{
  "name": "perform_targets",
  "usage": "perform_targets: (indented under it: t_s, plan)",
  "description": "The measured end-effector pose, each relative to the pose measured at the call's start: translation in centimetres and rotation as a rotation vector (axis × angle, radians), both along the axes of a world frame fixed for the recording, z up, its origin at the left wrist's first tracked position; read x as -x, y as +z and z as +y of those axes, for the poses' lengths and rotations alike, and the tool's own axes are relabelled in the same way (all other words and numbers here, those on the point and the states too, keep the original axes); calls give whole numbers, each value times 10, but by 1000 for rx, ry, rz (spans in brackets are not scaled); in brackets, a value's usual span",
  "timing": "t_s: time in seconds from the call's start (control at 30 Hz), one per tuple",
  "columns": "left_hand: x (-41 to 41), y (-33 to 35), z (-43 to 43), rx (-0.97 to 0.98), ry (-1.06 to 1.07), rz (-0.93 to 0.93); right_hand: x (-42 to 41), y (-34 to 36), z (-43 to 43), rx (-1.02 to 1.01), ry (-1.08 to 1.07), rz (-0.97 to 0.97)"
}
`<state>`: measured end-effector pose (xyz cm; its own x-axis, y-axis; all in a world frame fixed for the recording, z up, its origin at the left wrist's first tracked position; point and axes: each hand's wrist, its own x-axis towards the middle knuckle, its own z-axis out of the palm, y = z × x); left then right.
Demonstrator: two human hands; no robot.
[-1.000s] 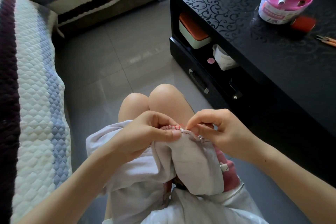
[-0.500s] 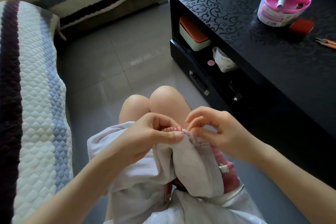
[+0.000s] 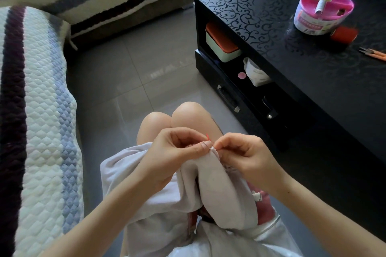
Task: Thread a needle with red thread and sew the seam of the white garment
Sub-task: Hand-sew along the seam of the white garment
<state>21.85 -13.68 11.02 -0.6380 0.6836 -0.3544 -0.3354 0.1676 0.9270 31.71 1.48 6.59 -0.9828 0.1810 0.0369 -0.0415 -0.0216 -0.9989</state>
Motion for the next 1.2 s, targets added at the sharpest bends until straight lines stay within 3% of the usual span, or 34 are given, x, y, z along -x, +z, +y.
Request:
perform_targets:
  t_s: [0.13, 0.43, 0.67, 0.8, 0.93, 1.07, 1.2]
  plan:
    - [-2, -5, 2, 51, 70, 57, -1, 5, 2, -88, -22, -30]
    - [1, -10, 4, 45, 56, -77, 6, 9, -10, -409, -146, 199]
    - [-1, -8, 4, 47, 59, -116, 12, 8, -17, -915, -306, 435]
    - [-12, -12, 7, 67, 161, -55, 17, 13, -23, -895, -271, 562]
    - [-14, -16, 6, 42, 213, 10, 16, 17, -22, -660, -201, 560]
    - [-16, -25, 8, 154, 282, 88, 17, 27, -21, -541, -195, 583]
    - [-16, -28, 7, 147, 282, 7, 21, 34, -14, -363, -232, 421]
